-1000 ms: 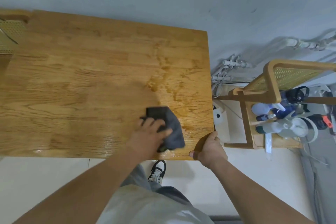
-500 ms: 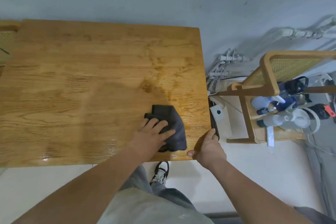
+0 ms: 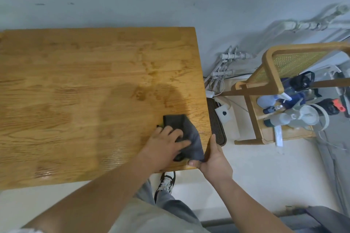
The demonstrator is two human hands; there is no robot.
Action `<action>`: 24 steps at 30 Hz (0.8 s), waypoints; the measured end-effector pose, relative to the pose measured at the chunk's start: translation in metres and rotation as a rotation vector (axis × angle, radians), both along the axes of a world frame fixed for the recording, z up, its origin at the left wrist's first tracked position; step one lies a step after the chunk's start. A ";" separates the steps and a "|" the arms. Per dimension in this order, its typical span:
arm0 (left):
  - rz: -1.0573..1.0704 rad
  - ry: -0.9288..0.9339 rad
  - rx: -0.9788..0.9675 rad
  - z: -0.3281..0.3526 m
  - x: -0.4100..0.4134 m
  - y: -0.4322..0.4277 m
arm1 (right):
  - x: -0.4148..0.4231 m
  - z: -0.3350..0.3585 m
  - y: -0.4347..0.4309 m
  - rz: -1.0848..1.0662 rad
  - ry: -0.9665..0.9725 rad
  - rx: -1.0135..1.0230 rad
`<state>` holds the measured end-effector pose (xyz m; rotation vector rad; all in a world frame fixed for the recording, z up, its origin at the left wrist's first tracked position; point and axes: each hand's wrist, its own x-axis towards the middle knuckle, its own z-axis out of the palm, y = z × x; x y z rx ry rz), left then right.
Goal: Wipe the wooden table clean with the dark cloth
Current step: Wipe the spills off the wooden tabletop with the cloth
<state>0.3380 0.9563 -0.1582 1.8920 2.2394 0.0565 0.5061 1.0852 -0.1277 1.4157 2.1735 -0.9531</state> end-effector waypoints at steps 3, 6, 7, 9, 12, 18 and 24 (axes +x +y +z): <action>0.445 -0.028 -0.040 0.008 -0.028 0.025 | -0.001 0.001 0.001 -0.016 -0.001 -0.002; 0.613 -0.078 -0.088 0.016 0.011 0.038 | 0.001 0.001 -0.001 0.003 -0.036 0.006; 0.523 -0.082 -0.082 0.017 0.029 0.036 | 0.002 0.000 -0.001 0.003 -0.037 0.011; 0.278 -0.099 -0.071 0.016 0.047 0.030 | 0.004 -0.002 -0.001 0.002 -0.033 0.020; -0.036 -0.089 -0.088 0.014 0.005 0.047 | 0.003 -0.002 0.001 -0.021 -0.008 0.006; 0.426 -0.002 -0.096 0.014 -0.035 0.120 | 0.001 -0.001 0.004 0.016 -0.041 -0.021; 0.179 -0.082 -0.033 0.012 0.038 0.062 | 0.009 -0.007 0.002 -0.094 0.017 -0.069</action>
